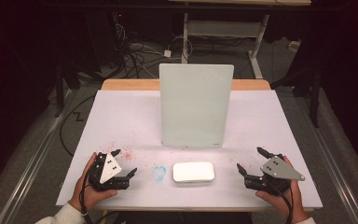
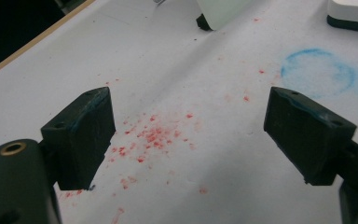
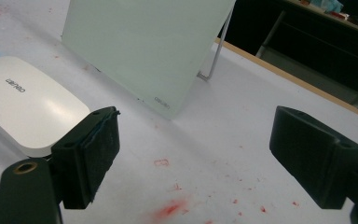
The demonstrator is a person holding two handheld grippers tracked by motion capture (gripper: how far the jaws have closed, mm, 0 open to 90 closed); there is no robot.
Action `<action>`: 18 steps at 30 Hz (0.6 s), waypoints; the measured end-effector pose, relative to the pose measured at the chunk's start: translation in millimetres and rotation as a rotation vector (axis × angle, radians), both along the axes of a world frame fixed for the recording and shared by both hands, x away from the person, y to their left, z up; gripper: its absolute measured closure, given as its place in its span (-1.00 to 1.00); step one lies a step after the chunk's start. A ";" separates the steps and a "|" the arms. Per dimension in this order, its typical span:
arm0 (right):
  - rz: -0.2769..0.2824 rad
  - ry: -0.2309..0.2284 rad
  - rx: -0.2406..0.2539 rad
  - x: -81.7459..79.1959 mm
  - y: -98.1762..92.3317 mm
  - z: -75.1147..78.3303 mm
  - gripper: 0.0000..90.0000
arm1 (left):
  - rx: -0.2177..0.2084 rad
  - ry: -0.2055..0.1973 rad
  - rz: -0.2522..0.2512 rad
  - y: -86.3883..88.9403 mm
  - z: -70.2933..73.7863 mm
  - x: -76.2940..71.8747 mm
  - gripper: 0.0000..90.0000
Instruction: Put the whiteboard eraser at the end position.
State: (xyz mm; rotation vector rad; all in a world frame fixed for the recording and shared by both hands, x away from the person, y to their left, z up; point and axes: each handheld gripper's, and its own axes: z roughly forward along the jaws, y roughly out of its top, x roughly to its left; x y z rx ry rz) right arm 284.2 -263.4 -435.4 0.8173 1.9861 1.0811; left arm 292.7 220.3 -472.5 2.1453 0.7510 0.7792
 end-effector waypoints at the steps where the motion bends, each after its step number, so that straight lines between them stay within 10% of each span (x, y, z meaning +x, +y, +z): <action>1: 0.001 0.002 -0.001 0.4 0.0 -0.2 -0.63 | -0.001 0.001 0.000 0.1 -0.1 0.2 -0.64; 18: 0.006 -0.002 -0.004 0.4 0.5 -0.6 -0.62 | 0.014 0.014 0.004 -1.6 -2.5 0.9 -0.64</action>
